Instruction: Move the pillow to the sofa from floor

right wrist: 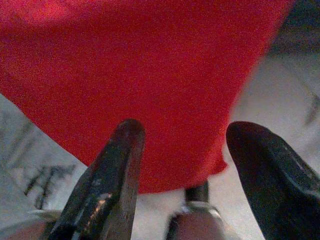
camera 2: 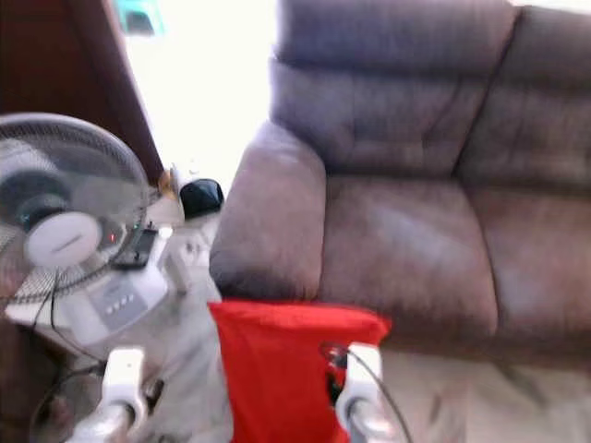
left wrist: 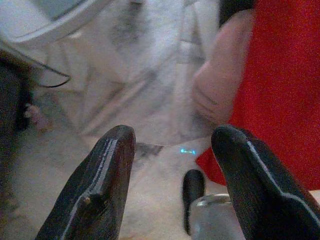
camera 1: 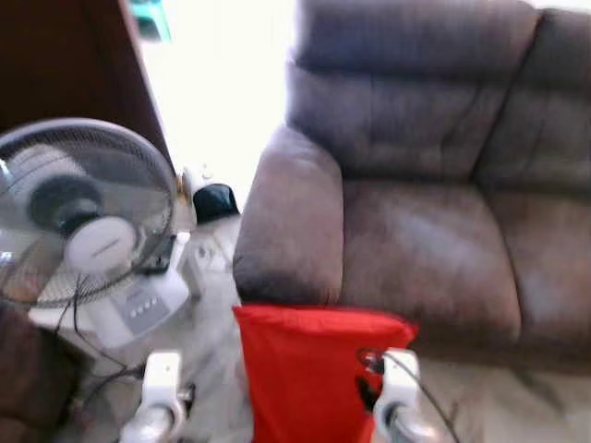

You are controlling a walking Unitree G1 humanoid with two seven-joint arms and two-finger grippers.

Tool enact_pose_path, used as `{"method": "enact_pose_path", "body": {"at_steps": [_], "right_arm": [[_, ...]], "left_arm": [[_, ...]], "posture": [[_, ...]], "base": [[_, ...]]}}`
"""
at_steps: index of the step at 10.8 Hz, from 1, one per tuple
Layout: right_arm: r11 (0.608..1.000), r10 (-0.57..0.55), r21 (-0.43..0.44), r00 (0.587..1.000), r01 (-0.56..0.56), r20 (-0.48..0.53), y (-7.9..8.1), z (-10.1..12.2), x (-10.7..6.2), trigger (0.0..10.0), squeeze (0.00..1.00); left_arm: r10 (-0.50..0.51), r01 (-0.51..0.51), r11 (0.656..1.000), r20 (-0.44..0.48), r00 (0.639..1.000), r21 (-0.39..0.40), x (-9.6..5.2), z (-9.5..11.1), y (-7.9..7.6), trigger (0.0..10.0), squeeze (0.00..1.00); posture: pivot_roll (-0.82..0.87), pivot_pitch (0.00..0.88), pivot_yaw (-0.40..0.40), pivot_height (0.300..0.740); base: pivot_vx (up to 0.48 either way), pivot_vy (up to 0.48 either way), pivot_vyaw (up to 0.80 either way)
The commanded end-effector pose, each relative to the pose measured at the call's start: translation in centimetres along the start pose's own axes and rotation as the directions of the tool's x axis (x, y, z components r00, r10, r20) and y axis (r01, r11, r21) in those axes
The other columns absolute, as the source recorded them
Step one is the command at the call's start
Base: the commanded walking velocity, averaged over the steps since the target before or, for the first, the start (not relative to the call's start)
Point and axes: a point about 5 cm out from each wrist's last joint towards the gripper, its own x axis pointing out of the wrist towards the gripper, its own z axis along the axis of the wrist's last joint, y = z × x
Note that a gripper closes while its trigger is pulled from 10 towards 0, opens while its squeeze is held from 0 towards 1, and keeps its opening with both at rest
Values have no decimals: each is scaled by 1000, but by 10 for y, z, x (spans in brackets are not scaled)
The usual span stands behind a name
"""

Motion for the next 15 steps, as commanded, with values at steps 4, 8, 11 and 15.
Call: {"method": "enact_pose_path", "body": {"at_steps": [4,8,11,15], "right_arm": [[1000,-12,5,1000,13,-4,0,-1,0,10000,0],[994,-84,69,995,81,53,-4,1,-1,10000,0],[997,-81,11,982,80,168,-4,11,-3,10000,0],[994,36,-97,673,54,739,-13,134,-32,10000,0]], "left_arm": [[-1,1,1000,-25,1000,10,-2,-6,1,10000,0],[12,-13,1000,42,999,18,2,10,2,10000,0],[21,-20,1000,262,965,-8,4,49,1,10000,0],[15,-25,1000,592,806,9,-15,99,-1,10000,0]], "posture": [[75,69,-35,740],[78,71,-34,740],[65,64,-29,740],[51,51,-29,740]], "base": [[0,0,0],[0,0,0],[0,0,0],[0,0,0]]}}
